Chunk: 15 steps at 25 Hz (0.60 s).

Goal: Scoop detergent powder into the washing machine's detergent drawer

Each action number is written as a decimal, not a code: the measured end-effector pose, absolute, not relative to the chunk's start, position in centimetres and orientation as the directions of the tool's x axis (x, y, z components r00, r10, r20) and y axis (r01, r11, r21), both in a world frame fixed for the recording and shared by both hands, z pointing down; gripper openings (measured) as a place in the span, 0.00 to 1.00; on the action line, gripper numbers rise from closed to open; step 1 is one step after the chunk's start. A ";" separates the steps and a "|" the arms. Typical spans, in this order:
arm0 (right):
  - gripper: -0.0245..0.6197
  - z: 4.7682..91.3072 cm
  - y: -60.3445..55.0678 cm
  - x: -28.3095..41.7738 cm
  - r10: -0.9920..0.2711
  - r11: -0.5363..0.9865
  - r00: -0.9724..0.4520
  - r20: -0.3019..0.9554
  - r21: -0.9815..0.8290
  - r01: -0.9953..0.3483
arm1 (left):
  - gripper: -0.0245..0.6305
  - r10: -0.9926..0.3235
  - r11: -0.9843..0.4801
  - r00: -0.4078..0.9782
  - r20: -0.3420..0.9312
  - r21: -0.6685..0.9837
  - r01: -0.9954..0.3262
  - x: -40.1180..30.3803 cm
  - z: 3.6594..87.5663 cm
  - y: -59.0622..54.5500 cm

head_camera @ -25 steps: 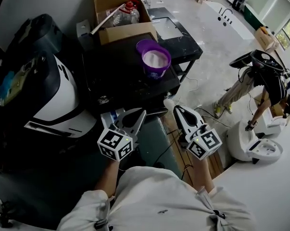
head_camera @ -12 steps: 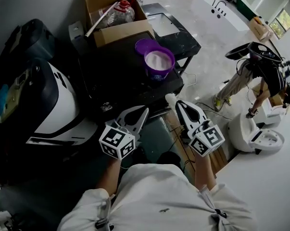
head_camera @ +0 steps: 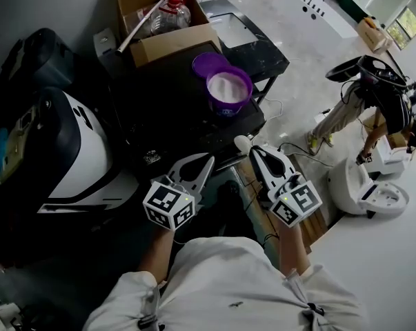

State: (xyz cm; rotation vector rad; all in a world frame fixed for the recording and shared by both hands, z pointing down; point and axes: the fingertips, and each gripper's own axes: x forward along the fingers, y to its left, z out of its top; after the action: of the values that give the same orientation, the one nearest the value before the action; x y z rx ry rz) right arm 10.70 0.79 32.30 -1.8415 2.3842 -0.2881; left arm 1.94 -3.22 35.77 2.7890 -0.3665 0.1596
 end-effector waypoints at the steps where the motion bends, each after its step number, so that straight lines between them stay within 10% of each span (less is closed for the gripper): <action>1: 0.06 32.5 0.5 10.9 -0.965 0.247 -0.259 0.027 -0.222 -0.943 | 0.07 -0.236 -0.914 0.960 0.154 0.301 -0.273 2.1 35.9 -3.4; 15: 0.06 31.6 -6.2 15.6 -0.929 0.359 -0.370 0.007 -0.218 -0.907 | 0.07 -0.355 -0.877 0.921 0.163 0.284 -0.388 5.7 35.0 -8.8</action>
State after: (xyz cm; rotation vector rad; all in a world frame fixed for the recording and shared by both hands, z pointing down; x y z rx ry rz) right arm 15.62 -6.17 31.59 -1.6915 2.4908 -0.2816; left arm 5.72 -8.84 35.01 2.7673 -0.5491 0.1519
